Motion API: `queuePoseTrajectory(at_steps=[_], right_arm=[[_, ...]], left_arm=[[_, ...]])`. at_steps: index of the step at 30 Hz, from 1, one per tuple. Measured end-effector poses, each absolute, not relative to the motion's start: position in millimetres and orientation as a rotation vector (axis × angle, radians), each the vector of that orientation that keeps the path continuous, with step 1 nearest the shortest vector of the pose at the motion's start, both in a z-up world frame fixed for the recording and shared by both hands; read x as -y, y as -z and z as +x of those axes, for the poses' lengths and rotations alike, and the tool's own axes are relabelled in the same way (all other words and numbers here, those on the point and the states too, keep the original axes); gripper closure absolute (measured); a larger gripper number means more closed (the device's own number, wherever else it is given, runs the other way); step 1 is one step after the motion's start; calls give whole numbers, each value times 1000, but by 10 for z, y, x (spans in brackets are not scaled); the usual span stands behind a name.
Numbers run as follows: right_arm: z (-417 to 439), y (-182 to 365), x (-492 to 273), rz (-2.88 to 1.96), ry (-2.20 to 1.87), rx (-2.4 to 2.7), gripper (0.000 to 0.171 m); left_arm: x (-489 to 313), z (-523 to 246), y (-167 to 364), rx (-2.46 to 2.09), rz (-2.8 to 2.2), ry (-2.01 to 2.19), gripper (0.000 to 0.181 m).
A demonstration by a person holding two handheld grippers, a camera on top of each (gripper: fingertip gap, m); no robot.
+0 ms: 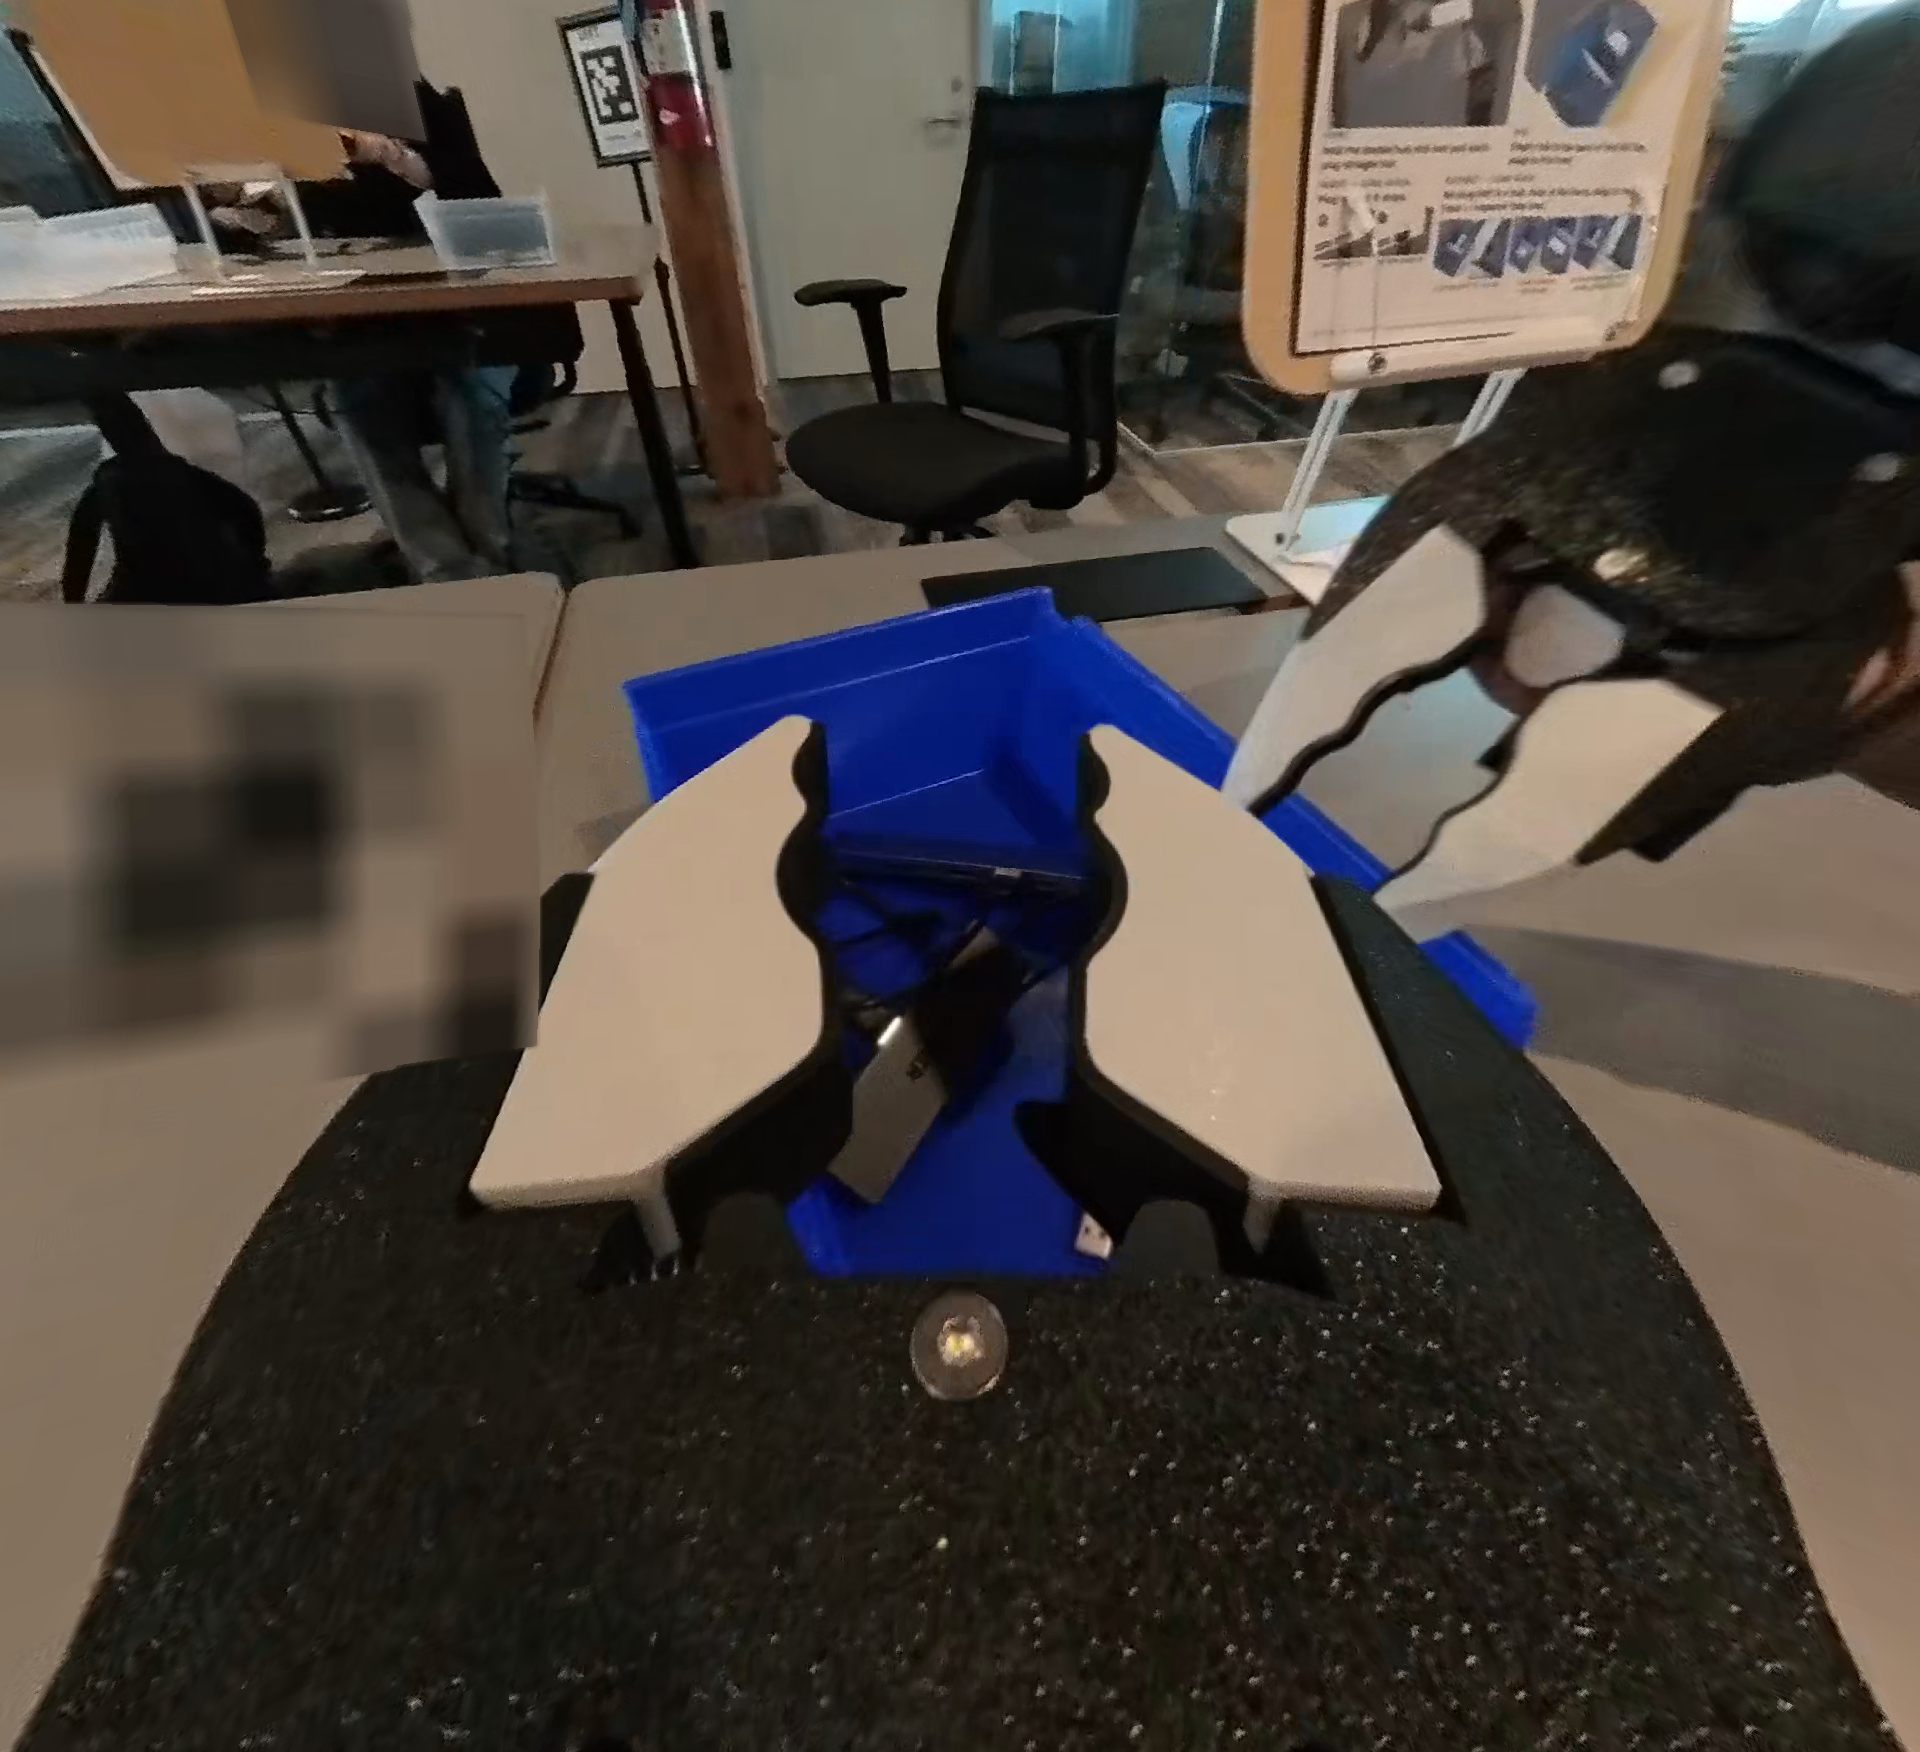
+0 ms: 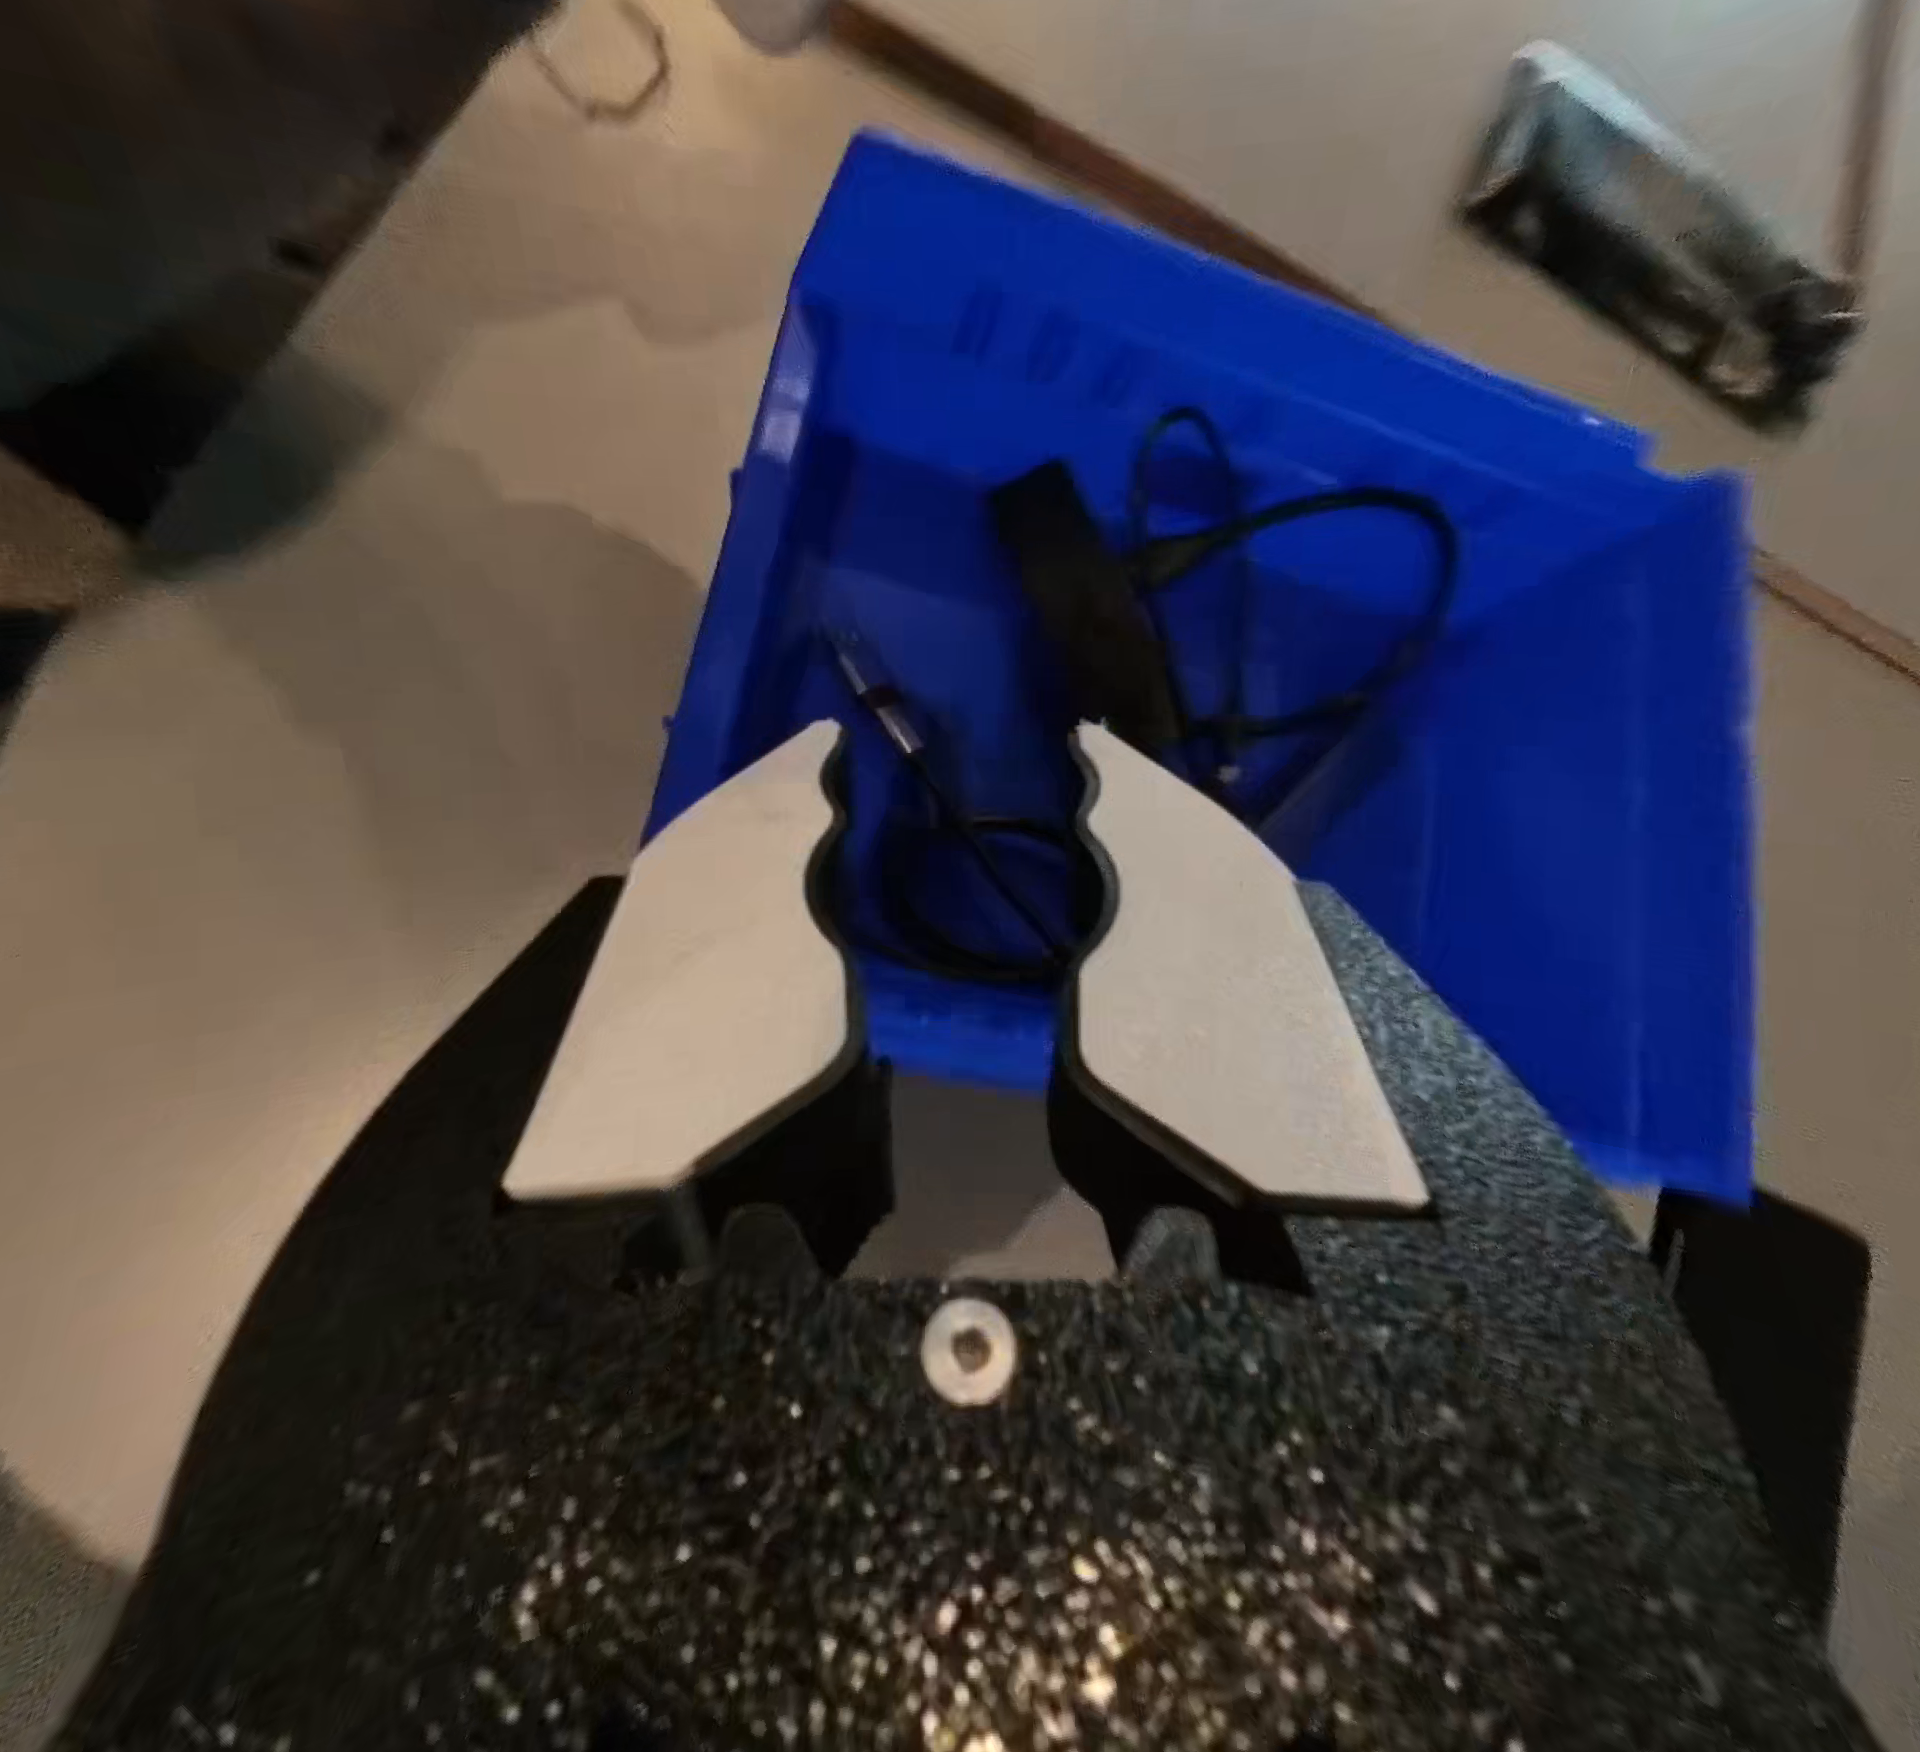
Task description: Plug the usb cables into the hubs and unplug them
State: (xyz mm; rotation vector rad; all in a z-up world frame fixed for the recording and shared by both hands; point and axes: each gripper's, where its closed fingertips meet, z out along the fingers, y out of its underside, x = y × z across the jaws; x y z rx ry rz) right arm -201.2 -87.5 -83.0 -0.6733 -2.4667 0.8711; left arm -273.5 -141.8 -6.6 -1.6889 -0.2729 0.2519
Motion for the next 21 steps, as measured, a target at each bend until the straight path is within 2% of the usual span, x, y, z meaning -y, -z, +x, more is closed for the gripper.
queuePoseTrajectory(at_steps=[7, 11, 21], right_arm=[[-2444, 1444, 1099, -518, -472, 2801, 138], [-2615, 1710, 1081, -512, -334, 2858, 121], [-2928, 1949, 906, -552, -49, 2793, 112]], left_arm=[[1698, -3019, 140, 359, -1689, -305, 136], [1753, -3081, 162, 399, -1657, -217, 136], [1772, -3113, 191, 404, -1654, -184, 136]])
